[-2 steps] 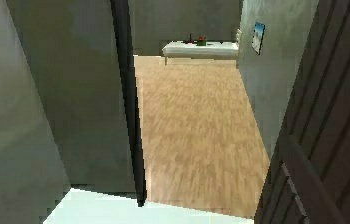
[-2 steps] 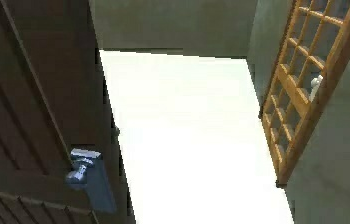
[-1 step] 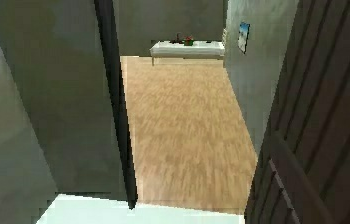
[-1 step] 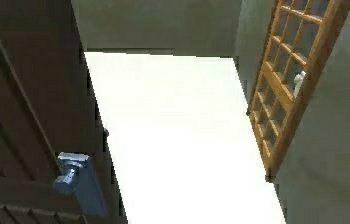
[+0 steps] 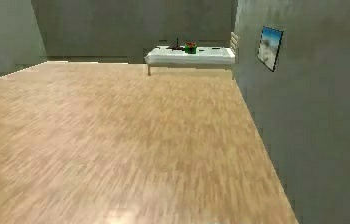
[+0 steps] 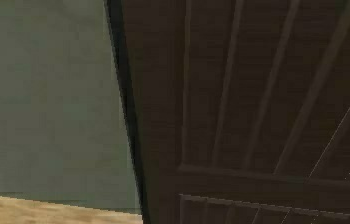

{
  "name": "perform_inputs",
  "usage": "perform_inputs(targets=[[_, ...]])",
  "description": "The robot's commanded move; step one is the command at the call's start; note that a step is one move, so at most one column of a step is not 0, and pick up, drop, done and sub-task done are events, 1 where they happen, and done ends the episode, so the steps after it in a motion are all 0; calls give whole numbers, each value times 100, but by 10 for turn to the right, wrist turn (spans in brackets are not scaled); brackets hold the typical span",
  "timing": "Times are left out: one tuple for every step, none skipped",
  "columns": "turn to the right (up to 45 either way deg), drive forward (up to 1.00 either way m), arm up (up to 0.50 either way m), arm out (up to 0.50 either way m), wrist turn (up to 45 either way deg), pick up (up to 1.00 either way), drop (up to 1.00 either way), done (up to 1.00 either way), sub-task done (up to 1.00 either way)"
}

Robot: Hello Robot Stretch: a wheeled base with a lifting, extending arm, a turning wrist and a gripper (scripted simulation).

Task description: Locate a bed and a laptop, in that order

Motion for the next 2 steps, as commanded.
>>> perform_inputs(targets=[[0, 20, 0, 0, 0, 0, 0, 0, 0], [120, 0, 0, 0, 0, 0, 0, 0, 0]])
